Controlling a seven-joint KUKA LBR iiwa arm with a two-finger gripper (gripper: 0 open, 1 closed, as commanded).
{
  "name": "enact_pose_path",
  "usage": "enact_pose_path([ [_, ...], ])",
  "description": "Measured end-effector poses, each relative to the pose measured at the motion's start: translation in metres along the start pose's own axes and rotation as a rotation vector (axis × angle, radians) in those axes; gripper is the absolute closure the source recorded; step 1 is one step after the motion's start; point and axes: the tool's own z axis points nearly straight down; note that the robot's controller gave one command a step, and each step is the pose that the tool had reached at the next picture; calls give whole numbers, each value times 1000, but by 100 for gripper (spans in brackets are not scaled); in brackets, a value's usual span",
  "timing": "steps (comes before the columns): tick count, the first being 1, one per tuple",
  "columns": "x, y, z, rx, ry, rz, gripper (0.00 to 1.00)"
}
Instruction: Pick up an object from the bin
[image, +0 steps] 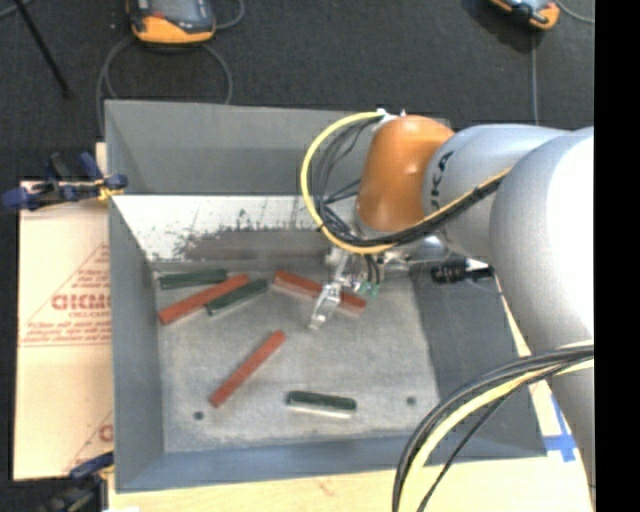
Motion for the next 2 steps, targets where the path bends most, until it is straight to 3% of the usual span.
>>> enact_pose_path([
  [1,2,8,12,1,-1,-91,0],
  [2,-1,-2,13,-8,-1,119,100],
])
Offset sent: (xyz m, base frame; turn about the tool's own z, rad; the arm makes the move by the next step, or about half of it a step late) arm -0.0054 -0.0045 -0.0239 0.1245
